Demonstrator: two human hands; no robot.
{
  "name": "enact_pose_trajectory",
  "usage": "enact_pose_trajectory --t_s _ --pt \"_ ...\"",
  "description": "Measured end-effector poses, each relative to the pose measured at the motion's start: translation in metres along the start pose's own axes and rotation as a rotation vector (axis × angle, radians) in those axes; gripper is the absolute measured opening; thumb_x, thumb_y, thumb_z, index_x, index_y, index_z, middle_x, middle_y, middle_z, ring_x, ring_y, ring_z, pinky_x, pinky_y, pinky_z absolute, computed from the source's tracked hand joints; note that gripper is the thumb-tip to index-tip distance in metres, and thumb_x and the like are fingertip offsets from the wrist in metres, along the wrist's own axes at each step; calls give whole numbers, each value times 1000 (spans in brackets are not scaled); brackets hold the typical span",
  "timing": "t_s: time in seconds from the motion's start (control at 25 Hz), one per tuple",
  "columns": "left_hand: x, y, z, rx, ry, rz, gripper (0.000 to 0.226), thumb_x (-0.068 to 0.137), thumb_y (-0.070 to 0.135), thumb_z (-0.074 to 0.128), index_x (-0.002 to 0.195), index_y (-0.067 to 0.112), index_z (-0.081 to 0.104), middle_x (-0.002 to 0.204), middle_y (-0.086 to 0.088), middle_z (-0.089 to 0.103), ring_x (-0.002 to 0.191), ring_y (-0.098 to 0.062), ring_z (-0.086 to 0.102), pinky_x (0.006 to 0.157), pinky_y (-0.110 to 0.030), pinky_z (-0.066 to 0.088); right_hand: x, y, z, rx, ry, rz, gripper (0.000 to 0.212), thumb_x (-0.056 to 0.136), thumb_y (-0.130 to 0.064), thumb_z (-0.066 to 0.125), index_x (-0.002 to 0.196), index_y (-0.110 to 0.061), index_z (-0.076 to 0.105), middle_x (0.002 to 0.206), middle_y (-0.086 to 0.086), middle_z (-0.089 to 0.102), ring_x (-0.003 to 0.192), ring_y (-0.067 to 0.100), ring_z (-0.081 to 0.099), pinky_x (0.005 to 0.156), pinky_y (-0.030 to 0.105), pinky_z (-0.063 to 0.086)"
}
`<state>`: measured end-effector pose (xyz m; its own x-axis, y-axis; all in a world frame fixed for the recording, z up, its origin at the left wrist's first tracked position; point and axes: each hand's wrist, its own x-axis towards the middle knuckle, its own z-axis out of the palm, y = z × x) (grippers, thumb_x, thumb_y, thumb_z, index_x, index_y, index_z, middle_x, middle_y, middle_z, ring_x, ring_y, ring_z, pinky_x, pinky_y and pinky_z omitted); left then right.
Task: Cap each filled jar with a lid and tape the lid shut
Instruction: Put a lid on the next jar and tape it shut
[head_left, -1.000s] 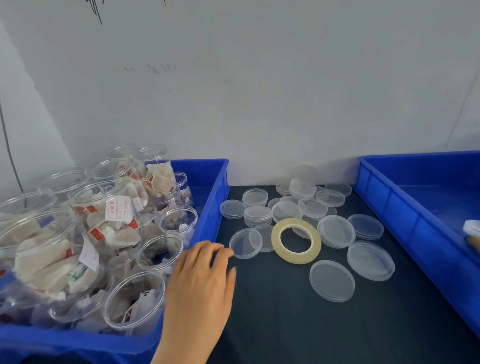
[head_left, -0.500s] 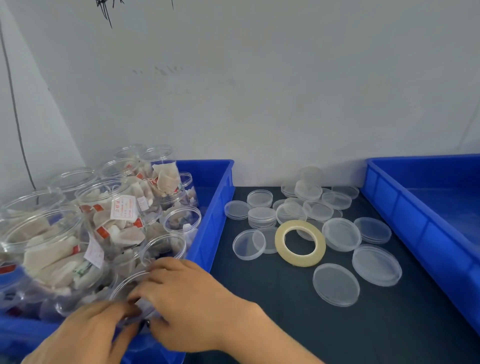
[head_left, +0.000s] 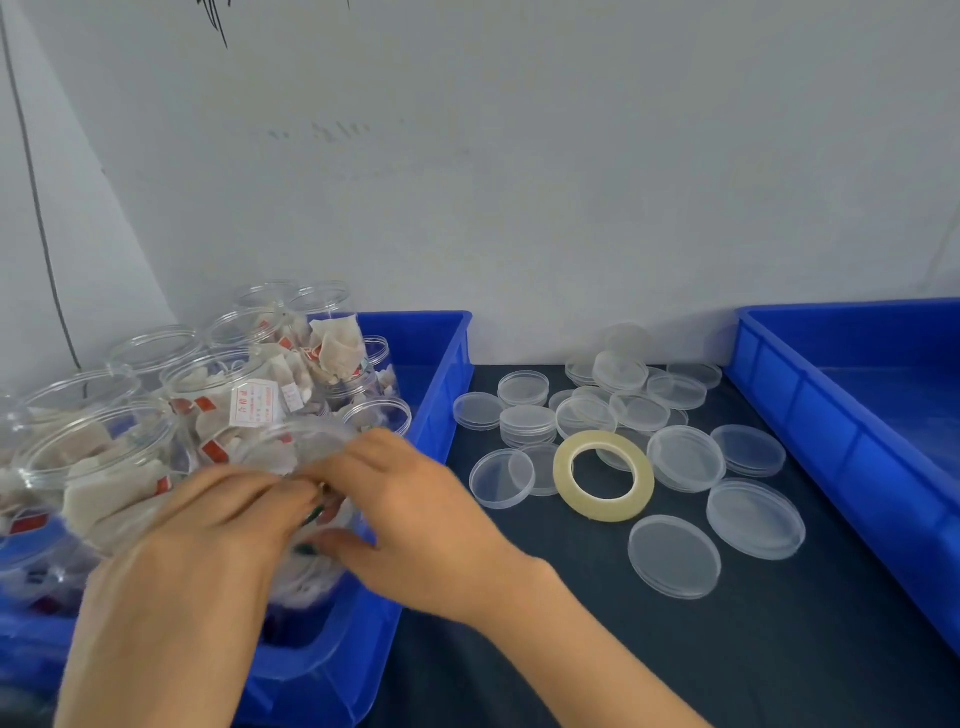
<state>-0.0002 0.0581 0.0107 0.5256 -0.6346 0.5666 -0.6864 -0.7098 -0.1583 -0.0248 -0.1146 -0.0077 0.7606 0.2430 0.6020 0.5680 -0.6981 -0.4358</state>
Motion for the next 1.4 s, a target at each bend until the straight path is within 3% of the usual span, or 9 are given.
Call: enact_pose_trajectory --t_s 0.08,0.2,0.44,0.68,0.76,0.88,1.12,1.28,1.4 --pt "19 14 -14 -60 23 32 32 78 13 51 95 5 77 91 -11 72 89 -31 64 70 -52 57 -4 5 -17 -20 125 -1 43 85 -17 75 126 -10 62 106 2 64 105 17 52 87 37 49" --pt "44 46 -14 -195 82 47 31 80 26 53 96 12 76 90 -3 71 89 -25 65 65 -42 59 -21 27 -43 -157 232 35 38 82 -16 75 118 -13 65 100 -4 64 100 15 53 80 35 50" --pt "84 104 74 -403 -195 -83 26 100 36 51 118 29 70 111 8 65 112 -8 50 91 -25 42 -79 92 -63 -311 76 294 30 80 -14 78 108 -14 69 91 -9 60 95 16 51 76 39 50" --pt "68 115 120 -671 -36 -65 8 90 16 71 95 13 78 92 -1 70 93 -15 62 74 -25 50 -128 128 -64 -213 143 347 64 78 -14 67 137 -28 47 131 -14 49 125 0 43 101 16 38" --pt "72 113 129 -697 10 -53 6 88 10 73 92 8 77 91 -2 69 90 -15 63 73 -19 48 -140 151 -78 -247 127 526 69 78 -17 62 143 -27 41 142 -12 42 134 5 38 108 19 32" --pt "80 115 141 -756 25 -48 7 89 9 72 93 6 76 94 -2 69 92 -14 63 77 -22 51 -147 179 -83 -490 -177 805 65 89 -29 60 149 -19 37 153 1 37 147 19 24 122 36 12" --pt "91 116 160 -823 29 -23 9 91 10 69 99 10 74 103 1 67 97 -10 62 82 -29 55 -137 193 -77 -834 -191 747 31 99 -37 51 126 -25 60 126 -5 59 127 17 41 118 37 19" --pt "92 114 163 -830 -2 -31 29 91 12 69 120 18 67 126 4 62 120 -8 55 102 -38 50 -127 173 -99 -308 308 785 19 104 -35 40 104 -26 57 98 -4 62 84 6 55 70 26 39" --pt "93 128 151 -868 103 -21 49 89 32 67 136 29 53 139 12 52 134 -3 43 112 -26 39 -130 146 -107 61 461 660 19 103 -39 35 97 -32 52 79 -11 56 69 4 51 61 22 43"
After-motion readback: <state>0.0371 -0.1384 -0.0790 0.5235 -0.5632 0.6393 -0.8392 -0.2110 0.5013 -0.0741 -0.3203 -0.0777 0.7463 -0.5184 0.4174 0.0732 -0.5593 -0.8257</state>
